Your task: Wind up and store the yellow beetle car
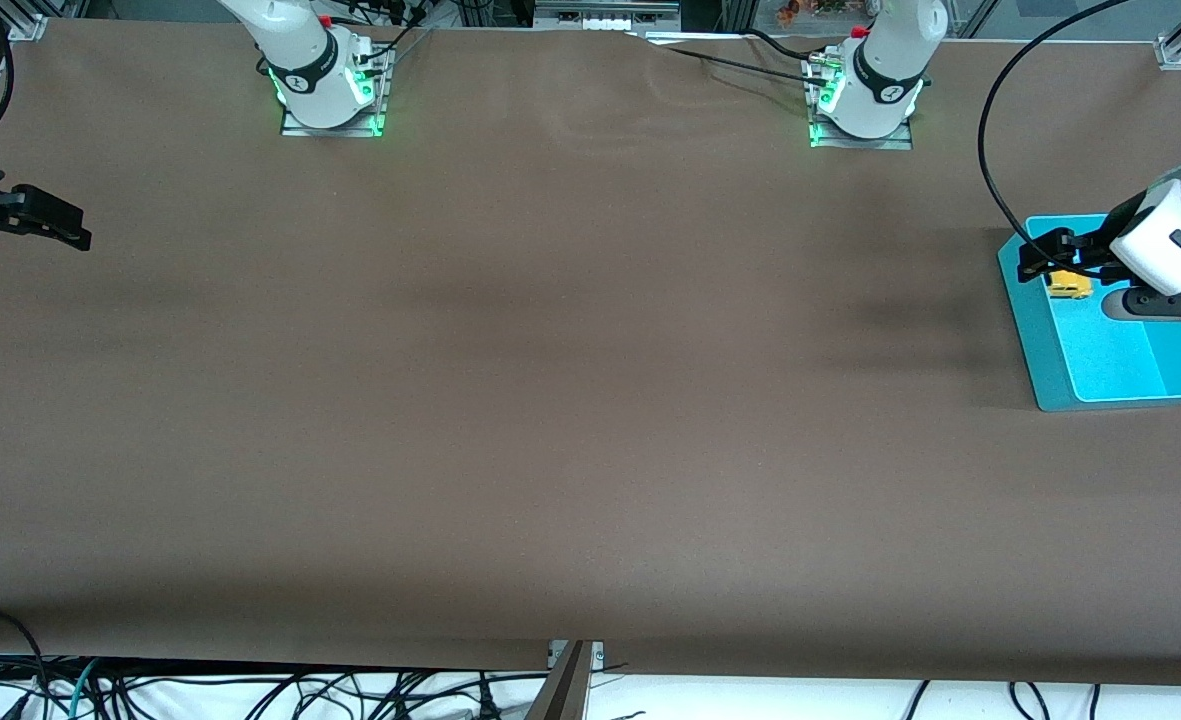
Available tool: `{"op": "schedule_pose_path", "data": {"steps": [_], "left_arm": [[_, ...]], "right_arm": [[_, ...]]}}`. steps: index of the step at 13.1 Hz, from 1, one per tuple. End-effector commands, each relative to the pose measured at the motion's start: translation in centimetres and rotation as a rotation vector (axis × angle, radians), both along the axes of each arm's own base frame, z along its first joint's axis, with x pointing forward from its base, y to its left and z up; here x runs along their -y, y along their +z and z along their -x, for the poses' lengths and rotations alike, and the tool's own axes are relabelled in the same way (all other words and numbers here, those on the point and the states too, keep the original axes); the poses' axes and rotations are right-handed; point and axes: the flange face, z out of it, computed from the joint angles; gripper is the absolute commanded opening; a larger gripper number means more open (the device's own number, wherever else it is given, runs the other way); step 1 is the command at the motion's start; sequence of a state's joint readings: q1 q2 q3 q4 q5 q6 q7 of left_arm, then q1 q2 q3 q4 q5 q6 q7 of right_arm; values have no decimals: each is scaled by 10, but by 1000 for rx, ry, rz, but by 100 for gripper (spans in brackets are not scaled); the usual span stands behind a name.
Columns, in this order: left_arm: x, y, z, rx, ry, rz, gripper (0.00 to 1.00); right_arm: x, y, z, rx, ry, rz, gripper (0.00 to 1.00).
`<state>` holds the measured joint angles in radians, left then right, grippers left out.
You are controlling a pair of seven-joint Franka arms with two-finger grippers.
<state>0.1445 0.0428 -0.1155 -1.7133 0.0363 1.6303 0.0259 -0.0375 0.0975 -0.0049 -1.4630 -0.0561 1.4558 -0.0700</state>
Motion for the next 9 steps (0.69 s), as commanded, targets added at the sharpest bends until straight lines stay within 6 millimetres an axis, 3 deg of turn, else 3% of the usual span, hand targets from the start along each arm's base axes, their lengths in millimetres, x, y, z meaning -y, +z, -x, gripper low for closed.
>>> {"op": "schedule_pose_path", "data": {"steps": [1,3,9], "left_arm": [[7,15,-5,17,65,35,100],[13,27,-6,21,77,57,100],[14,26,-6,13,100,55,100]], "right_arm": [[2,3,-1,6,-15,3,100],[2,3,-1,6,-15,3,100],[2,3,-1,6,-15,3,100]]}}
